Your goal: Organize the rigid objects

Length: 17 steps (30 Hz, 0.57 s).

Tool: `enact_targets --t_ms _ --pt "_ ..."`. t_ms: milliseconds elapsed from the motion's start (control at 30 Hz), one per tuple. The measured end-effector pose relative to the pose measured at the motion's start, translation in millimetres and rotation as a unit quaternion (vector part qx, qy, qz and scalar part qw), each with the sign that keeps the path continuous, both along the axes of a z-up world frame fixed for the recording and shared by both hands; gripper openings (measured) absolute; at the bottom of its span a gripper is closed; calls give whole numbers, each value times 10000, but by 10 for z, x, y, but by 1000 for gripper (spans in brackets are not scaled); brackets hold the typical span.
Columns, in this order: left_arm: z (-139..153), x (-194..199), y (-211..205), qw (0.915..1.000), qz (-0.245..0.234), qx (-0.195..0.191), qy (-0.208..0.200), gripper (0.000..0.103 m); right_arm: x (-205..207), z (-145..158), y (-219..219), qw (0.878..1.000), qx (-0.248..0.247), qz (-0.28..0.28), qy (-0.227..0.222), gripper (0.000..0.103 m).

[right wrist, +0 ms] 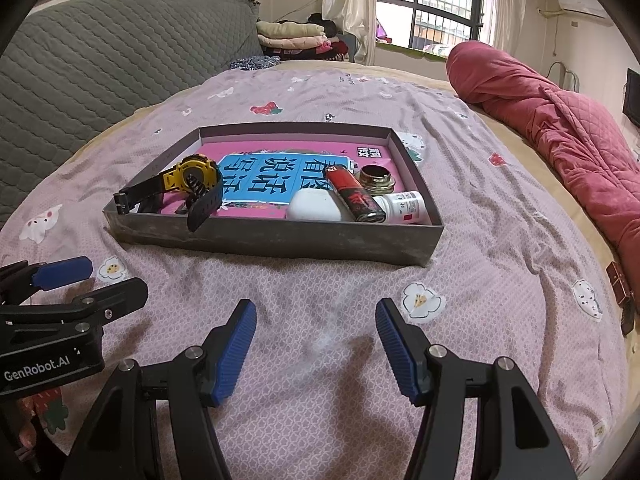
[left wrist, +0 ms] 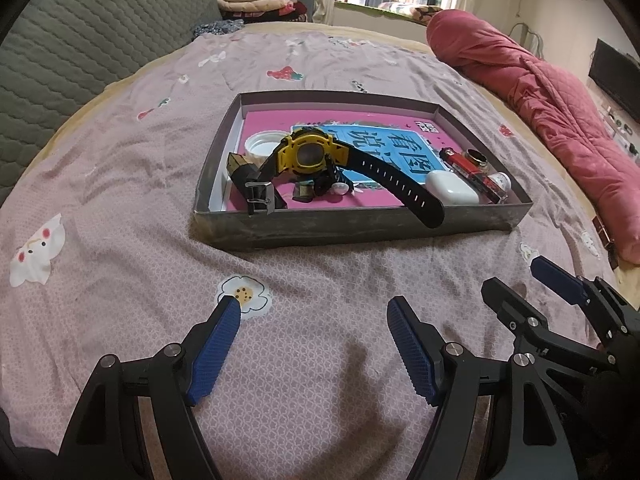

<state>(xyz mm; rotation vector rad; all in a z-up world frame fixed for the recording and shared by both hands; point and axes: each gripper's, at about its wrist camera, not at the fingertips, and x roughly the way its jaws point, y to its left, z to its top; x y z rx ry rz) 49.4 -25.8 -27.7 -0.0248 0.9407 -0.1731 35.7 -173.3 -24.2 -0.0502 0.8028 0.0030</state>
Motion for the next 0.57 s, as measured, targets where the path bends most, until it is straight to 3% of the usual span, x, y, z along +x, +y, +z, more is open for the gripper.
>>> enact_targets --t_ms 567 --pt "4 -37 -78 9997 -154 151 -143 77 -1 0 -24 10000 -23 -29 1 61"
